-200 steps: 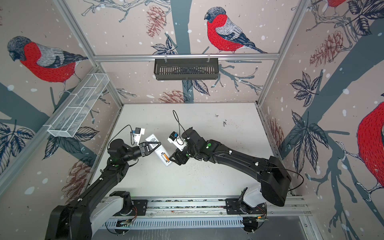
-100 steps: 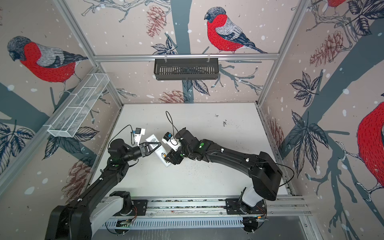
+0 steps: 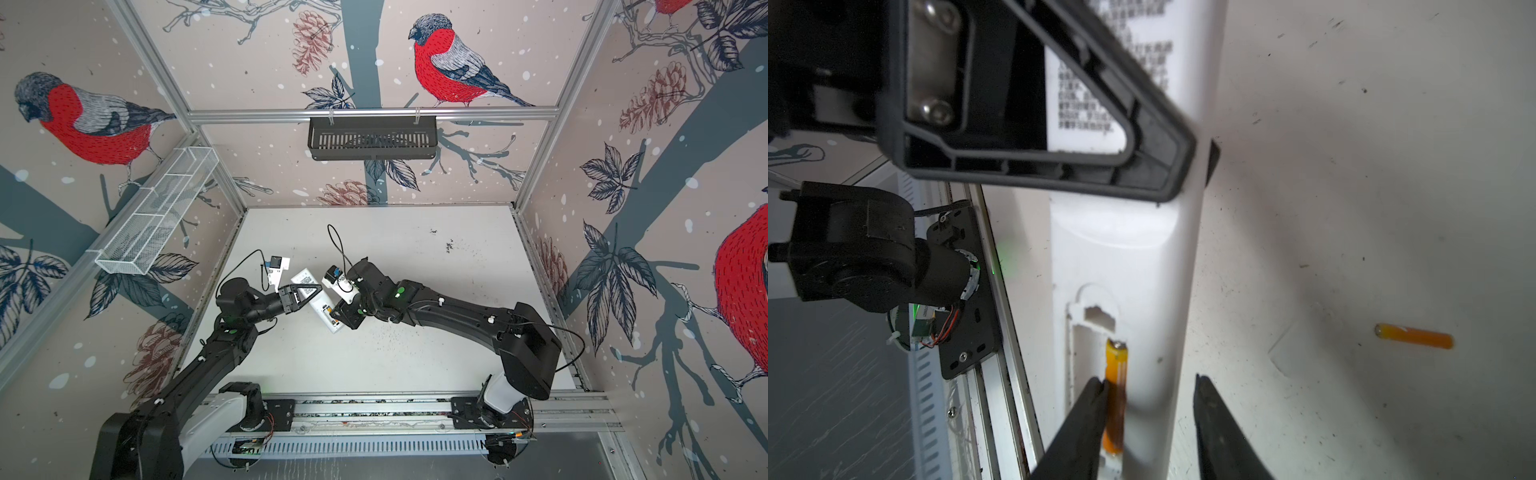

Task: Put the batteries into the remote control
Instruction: 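Open the right gripper and lift it off the seated battery, then move the right gripper over the second orange battery on the table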

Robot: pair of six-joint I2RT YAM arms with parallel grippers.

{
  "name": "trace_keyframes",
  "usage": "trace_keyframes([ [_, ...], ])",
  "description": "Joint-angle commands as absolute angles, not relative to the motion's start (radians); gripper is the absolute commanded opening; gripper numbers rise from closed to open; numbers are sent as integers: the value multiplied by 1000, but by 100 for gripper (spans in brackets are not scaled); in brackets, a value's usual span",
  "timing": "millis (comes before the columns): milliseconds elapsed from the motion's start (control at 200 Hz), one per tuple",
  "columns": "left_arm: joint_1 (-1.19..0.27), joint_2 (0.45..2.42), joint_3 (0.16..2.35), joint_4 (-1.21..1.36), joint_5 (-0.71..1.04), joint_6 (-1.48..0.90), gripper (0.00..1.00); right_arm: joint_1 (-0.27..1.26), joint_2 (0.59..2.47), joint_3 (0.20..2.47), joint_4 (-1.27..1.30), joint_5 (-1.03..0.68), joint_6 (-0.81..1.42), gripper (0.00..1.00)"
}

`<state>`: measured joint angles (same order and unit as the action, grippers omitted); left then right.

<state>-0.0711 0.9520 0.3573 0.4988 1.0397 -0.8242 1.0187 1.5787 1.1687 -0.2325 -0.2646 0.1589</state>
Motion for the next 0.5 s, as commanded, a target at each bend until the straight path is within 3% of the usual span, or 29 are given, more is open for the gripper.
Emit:
trace_keyframes([
  [0,-73,931,399,350,985,-717,0,1006,1573,1172,-229,-210,180,50],
  [220,-71,875,488,-1,680,-531,0,954,1595,1184,-232,-182,276,70],
  [495,-71,794,484,-40,579,-516,0,835,1764,1353,-411,-153,441,74],
])
